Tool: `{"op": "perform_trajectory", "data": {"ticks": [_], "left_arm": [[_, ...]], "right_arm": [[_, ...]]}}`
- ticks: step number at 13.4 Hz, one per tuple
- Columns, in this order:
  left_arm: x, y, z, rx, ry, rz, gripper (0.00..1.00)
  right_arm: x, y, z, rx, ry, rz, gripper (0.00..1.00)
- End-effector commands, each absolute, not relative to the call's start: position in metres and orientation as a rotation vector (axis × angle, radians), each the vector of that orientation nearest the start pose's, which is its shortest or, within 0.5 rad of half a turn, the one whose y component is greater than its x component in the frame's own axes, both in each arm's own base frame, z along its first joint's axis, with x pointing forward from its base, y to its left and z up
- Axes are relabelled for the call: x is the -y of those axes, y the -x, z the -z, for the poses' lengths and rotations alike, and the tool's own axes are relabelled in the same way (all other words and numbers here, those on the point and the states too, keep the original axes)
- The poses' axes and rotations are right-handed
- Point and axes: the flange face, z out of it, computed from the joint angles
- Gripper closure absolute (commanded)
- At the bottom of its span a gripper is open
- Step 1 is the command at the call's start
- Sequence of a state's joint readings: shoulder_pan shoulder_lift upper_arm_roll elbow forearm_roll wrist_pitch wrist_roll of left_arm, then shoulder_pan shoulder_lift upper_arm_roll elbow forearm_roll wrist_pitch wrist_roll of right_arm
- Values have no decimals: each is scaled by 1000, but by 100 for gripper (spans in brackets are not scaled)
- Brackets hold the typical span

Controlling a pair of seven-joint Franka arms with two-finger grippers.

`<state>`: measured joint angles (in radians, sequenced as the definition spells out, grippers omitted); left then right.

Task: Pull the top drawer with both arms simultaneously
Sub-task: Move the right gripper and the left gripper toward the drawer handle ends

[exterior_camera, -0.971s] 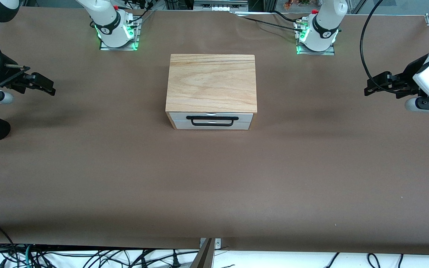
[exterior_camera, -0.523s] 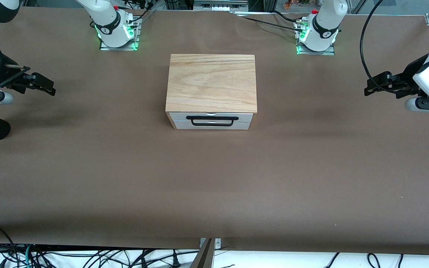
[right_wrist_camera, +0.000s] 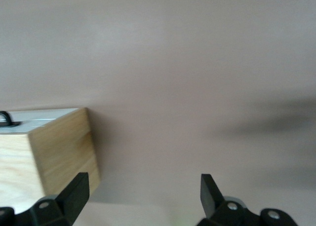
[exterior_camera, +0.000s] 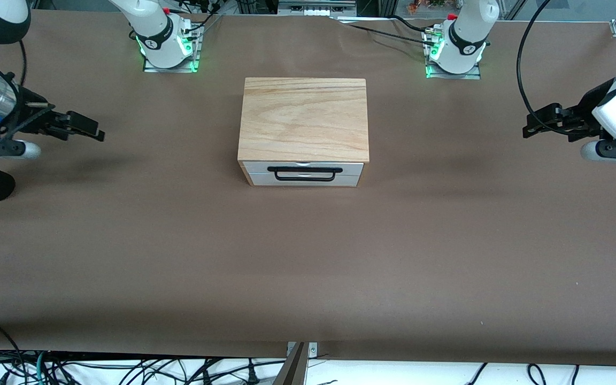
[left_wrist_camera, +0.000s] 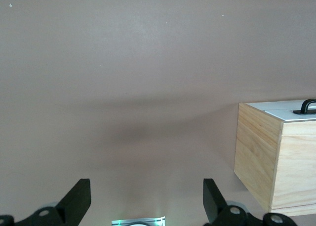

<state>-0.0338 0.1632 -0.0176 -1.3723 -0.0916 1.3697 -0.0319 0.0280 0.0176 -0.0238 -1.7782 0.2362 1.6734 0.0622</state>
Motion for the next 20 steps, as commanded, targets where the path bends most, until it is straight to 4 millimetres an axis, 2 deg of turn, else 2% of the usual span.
{"op": "perform_trajectory", "data": {"ticks": [1, 3, 8, 10, 12, 13, 15, 16, 18, 19, 20], "left_arm": [[45, -589, -591, -62, 3227, -315, 0], [53, -595, -576, -79, 3250, -358, 0], [74, -620, -519, -76, 3375, -508, 0], [100, -625, -492, -146, 3365, -579, 0], [115, -637, -470, -290, 3413, -543, 0], [121, -645, -448, -357, 3473, -560, 0], [132, -656, -414, -462, 3596, -555, 0], [137, -660, -401, -448, 3639, -557, 0], [148, -664, -372, -463, 3730, -630, 0], [155, -667, -352, -546, 3801, -636, 0], [159, -666, -330, -597, 3859, -655, 0]], "right_arm": [[-38, -566, -505, -141, 2735, -229, 0], [-52, -578, -477, -79, 2597, -266, 0], [-76, -601, -409, 28, 2292, -266, 0], [-82, -607, -384, 36, 2200, -258, 0], [-89, -612, -357, 49, 2114, -242, 0], [-92, -614, -344, 70, 2074, -225, 0], [-102, -614, -320, 87, 1997, -201, 0], [-110, -611, -309, 82, 1954, -193, 0], [-132, -602, -286, 85, 1885, -140, 0], [-144, -596, -275, 89, 1872, -118, 0], [-157, -591, -268, 99, 1867, -98, 5]]}}
